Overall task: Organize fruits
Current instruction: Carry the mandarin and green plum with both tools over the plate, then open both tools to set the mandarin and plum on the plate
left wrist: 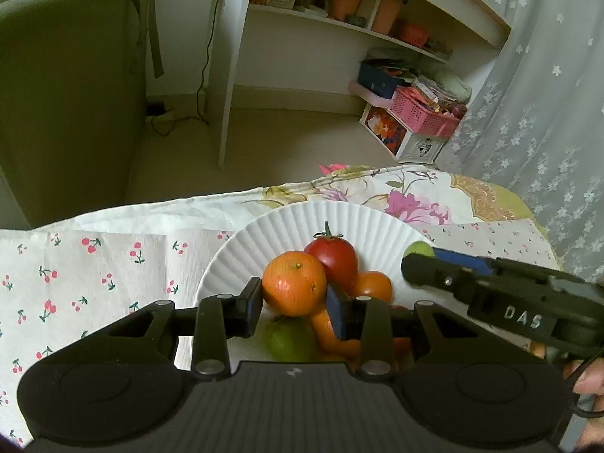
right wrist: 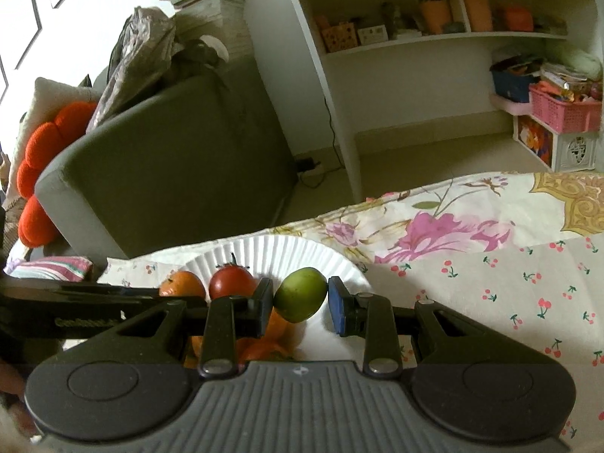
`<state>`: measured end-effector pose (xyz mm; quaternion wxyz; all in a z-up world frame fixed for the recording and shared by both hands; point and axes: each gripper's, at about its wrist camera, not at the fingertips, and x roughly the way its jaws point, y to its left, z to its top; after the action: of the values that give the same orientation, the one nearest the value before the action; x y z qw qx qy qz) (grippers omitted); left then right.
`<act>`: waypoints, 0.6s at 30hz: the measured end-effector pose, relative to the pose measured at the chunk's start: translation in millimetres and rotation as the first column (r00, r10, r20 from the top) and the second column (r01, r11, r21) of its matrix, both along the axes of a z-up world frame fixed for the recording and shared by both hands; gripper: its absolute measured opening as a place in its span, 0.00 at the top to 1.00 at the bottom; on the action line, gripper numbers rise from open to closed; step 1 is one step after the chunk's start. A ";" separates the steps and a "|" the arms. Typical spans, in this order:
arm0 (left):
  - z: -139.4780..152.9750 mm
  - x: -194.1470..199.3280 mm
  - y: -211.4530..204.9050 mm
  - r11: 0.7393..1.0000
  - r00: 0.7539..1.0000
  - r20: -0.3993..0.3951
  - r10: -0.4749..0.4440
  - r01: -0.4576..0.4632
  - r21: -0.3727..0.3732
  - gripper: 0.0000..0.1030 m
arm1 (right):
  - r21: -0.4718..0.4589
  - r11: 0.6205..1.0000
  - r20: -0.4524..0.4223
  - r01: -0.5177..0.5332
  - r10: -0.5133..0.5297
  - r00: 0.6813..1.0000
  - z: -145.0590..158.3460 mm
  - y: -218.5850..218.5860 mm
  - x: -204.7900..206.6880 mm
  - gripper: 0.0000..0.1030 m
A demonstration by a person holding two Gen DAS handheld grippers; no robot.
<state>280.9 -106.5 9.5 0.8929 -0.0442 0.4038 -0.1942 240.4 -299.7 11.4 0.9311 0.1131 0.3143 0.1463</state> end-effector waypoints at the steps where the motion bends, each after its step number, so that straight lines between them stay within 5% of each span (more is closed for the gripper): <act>1: 0.1 1.0 1.0 1.000 1.000 -0.005 0.000 0.000 -0.006 0.77 | -0.010 1.000 -0.002 -0.002 0.002 1.000 -0.8 0.5 -0.1 0.73; 9: -2.1 0.9 3.9 1.000 1.000 -0.006 0.003 -0.003 -0.018 0.76 | -0.070 0.997 0.001 -0.017 0.017 1.000 -1.6 8.9 -2.5 0.72; 18: 7.1 -5.1 19.4 0.996 0.999 0.006 0.038 -0.037 -0.076 0.71 | 0.002 1.000 0.006 0.005 -0.005 1.000 6.4 0.1 -3.6 0.70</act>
<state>275.8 -87.2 16.6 0.8956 -0.0847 0.3918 -0.1928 236.8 -299.6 17.9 0.9323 0.1144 0.3109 0.1449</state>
